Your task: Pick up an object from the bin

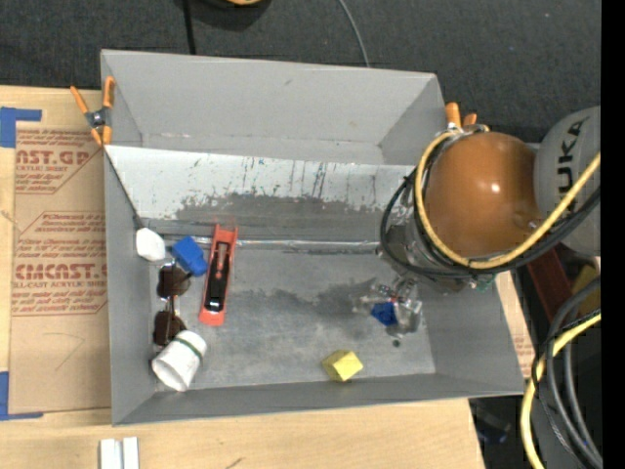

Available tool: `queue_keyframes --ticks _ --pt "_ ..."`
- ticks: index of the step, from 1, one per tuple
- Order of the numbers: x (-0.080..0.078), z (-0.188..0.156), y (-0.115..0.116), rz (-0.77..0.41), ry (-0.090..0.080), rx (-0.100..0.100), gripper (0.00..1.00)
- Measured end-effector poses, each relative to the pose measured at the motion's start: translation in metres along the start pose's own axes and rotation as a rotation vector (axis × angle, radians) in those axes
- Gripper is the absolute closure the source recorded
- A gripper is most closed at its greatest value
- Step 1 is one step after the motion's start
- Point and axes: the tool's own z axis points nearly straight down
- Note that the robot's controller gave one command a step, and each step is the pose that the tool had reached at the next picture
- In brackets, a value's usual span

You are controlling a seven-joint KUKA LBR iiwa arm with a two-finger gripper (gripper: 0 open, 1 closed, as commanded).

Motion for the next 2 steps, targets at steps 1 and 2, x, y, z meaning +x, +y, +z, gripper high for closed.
queue_keyframes --ticks 1,2 --pt "0.002 -0.045 -0.004 -0.007 0.007 -0.007 1.00" --pt "-0.016 -0.106 -0.005 -0.039 0.001 -0.003 1.00"
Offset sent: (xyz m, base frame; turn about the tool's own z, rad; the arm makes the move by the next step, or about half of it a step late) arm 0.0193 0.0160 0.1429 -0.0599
